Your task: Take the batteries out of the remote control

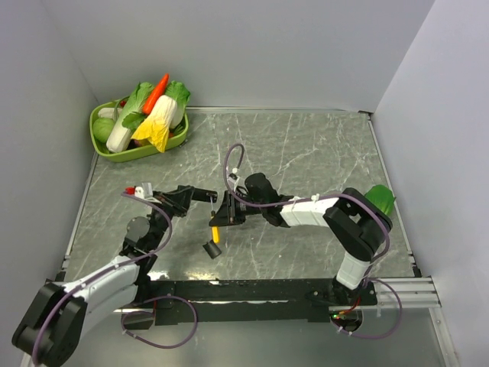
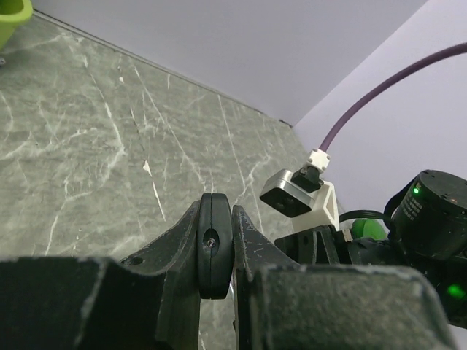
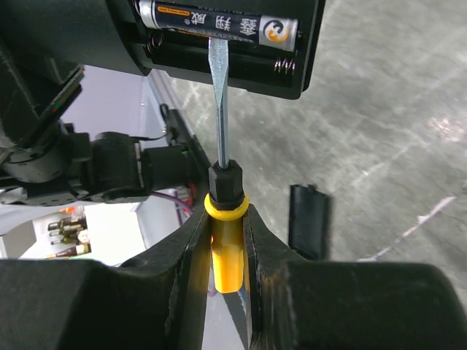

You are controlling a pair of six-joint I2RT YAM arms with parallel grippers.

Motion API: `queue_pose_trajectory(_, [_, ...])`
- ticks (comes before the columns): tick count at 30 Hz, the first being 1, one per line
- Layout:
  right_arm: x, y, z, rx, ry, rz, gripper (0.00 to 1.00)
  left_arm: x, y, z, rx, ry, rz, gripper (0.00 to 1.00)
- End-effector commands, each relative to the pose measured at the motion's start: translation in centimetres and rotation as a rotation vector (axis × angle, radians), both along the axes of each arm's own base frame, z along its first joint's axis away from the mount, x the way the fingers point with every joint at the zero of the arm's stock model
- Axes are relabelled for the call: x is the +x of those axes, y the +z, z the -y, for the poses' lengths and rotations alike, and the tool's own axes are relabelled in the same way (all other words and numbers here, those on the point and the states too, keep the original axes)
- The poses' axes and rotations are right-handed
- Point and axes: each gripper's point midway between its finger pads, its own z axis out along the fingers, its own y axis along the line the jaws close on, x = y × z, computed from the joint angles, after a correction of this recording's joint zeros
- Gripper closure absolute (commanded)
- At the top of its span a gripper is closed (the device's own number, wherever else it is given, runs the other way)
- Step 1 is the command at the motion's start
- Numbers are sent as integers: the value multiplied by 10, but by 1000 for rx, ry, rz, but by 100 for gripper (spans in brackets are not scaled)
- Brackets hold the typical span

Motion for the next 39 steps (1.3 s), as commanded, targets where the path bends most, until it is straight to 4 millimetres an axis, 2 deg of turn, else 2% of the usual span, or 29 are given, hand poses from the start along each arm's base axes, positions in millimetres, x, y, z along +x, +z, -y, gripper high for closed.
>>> queue_pose_trajectory(1, [26, -8, 1, -6, -65, 48, 100, -20, 9, 36, 7, -218, 61, 99])
queue_pose_trajectory(3, [22, -7, 3, -1, -29, 30, 100, -20, 2, 43, 27, -255, 43, 99])
queue_pose_trajectory(6, [23, -12, 15, -30, -15, 4, 100, -23, -1, 49, 46, -291, 48, 99])
queue_pose_trajectory(9, [24, -7, 27, -7, -12, -36, 100, -24, -4, 53, 81, -317, 51, 99])
queue_pose_trajectory(14, [32, -7, 28, -43, 30, -58, 100, -28, -14, 64, 120, -384, 38, 99])
queue_pose_trajectory(16, [31, -6, 30, -25, 51, -74, 100, -26, -18, 67, 133, -395, 21, 99])
queue_pose_trajectory(18, [31, -11, 40, -73, 44, -91, 100, -25, -24, 67, 137, -395, 0, 99])
queue_pose_trajectory(21, [38, -11, 51, -108, 26, -48, 100, -21, -31, 68, 149, -394, -36, 99])
queue_pose_trajectory(24, [42, -10, 50, -120, 15, -33, 100, -16, -37, 70, 148, -387, -67, 99])
queue_pose_trajectory(28, [41, -25, 52, -113, -11, -51, 100, -6, -44, 62, 118, -316, -127, 99])
queue_pose_trajectory(31, [34, -43, 57, -134, -23, -88, 100, 4, -46, 55, 98, -250, -162, 99])
queue_pose_trajectory(34, [32, -52, 57, -126, -38, -105, 100, 14, -51, 54, 108, -217, -217, 99])
queue_pose_trajectory(39, [25, -62, 51, -125, -15, -123, 100, 20, -53, 55, 112, -205, -234, 99])
